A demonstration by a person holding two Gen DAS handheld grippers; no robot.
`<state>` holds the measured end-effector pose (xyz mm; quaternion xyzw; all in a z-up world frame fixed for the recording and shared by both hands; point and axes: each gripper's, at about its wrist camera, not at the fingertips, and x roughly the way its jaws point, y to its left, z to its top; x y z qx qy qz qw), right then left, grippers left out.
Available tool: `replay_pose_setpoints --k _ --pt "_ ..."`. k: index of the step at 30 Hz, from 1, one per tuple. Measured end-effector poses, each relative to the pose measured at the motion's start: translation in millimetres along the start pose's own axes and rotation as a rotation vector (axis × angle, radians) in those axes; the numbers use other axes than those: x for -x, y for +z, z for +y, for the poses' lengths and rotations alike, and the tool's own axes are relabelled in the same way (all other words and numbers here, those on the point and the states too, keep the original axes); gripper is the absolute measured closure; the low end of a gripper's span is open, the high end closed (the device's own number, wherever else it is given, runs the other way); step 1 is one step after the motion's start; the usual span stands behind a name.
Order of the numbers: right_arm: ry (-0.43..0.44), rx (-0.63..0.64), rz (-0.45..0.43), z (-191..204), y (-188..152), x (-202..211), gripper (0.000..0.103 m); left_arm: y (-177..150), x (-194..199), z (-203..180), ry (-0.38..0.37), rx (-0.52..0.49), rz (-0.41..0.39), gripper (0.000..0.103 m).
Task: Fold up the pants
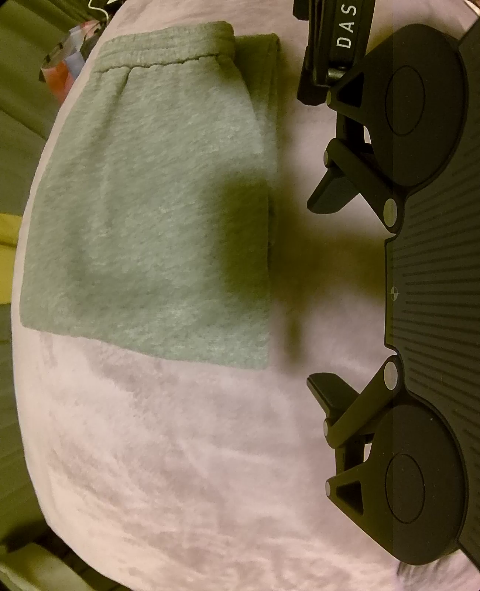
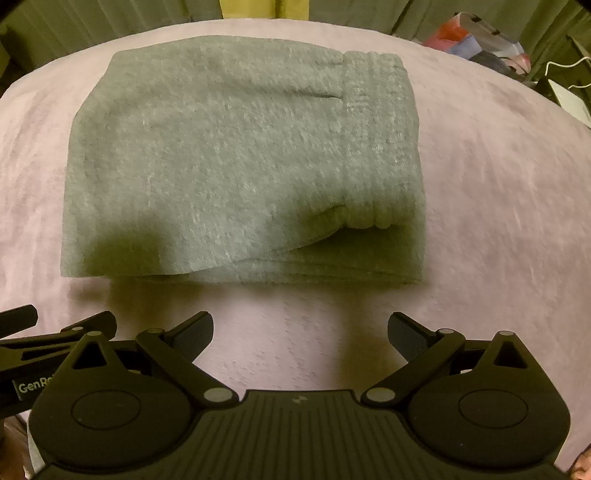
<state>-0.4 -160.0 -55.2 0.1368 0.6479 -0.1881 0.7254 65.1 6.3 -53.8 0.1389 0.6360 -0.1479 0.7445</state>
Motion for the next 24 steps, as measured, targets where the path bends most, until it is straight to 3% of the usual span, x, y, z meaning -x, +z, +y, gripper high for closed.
replay_pose_setpoints --k 12,24 --pt "0.003 -0.008 -0.007 -1.5 -1.3 2.8 0.002 1.6 1.1 -1.2 0.01 0.0 0.003 0.006" --pt "-0.004 -0.013 -0.008 -3.3 -1.9 6.5 0.002 0.6 3.5 -1.4 -0.027 -0.003 -0.016 0.006"
